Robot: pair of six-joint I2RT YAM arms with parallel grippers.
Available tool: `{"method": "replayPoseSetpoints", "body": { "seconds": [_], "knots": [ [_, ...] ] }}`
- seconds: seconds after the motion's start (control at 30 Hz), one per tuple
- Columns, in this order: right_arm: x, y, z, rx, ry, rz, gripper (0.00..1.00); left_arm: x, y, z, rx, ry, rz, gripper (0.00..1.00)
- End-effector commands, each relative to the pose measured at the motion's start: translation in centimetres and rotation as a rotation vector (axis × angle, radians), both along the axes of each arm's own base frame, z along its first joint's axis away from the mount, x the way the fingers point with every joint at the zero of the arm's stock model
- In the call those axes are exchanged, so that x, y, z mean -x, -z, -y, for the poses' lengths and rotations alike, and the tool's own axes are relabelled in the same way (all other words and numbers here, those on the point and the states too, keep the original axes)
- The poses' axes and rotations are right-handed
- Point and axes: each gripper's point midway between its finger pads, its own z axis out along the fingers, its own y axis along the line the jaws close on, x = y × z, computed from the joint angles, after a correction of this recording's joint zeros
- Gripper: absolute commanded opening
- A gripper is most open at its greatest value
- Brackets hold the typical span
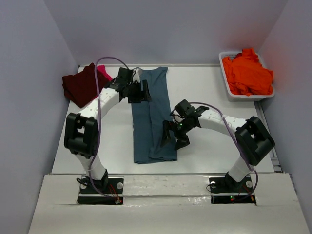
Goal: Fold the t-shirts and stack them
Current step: Fold the tshirt
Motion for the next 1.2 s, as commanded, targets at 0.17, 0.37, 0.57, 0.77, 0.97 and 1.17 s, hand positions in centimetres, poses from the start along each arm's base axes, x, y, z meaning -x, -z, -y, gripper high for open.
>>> {"method": "replayPoseSetpoints", "body": {
  "seconds": [0.17,0.37,0.57,0.77,0.97,1.17],
  "knots": [
    [1.0,1.5,0.3,-0.103,0.177,0.000,1.00,14.0,4.2,-3.0,0.047,-0.140,-0.175,0.77],
    [1.5,2.6,0.5,-0.094,0.199,-0.036,1.00,20.0,6.1,-5.0,0.050,-0.174,-0.255,0.77],
    [3.0,4.3,1.4,-0.102,0.246,-0.081,1.00,23.1,6.6,-5.6,0.094,-0.246,-0.332,0.77],
    [3.5,4.3,2.0,-0.108,0.271,-0.070,1.00,25.8,8.5,-5.9,0.132,-0.307,-0.439,0.77],
    [3.4,4.7,2.9,-0.064,0.303,-0.033,1.00,26.8,9.2,-5.5,0.178,-0.323,-0.480,0.77],
    [3.4,6.3,3.0,-0.069,0.333,-0.040,1.00,28.0,10.3,-5.4,0.208,-0.348,-0.540,0.77]
  ]
}}
